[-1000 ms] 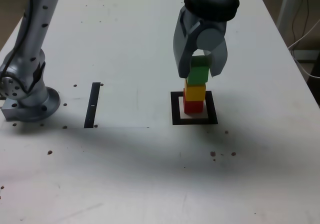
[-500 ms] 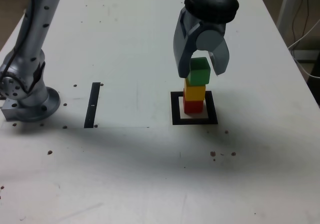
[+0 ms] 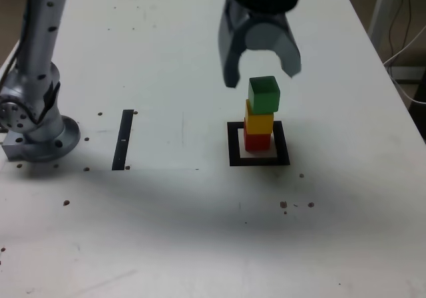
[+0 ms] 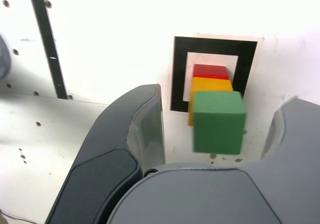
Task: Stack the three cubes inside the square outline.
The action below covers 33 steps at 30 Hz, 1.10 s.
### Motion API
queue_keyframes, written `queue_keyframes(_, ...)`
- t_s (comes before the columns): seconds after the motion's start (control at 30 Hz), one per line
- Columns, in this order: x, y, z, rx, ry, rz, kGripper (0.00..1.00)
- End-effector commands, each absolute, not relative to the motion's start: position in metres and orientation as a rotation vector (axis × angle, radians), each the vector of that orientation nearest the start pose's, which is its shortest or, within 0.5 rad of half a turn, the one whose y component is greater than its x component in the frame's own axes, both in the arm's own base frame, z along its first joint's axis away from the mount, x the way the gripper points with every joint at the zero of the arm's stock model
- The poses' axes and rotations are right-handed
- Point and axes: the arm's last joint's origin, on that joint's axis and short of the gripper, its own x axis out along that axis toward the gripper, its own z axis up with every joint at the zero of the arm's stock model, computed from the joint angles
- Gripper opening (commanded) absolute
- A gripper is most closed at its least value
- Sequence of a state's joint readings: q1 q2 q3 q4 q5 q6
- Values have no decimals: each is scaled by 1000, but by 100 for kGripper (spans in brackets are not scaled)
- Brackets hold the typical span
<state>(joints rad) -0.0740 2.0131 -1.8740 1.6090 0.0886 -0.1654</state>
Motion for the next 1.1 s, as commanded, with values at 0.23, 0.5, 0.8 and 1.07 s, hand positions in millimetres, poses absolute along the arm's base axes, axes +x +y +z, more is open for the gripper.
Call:
queue_keyframes(0.23,293,-15,347,63,1754,164,100)
queue_keyframes(0.5,235,-11,328,76,1805,176,100)
queue_keyframes(0.8,190,-8,286,58,1815,172,100)
queue_keyframes(1.07,172,-10,251,13,1859,100,100)
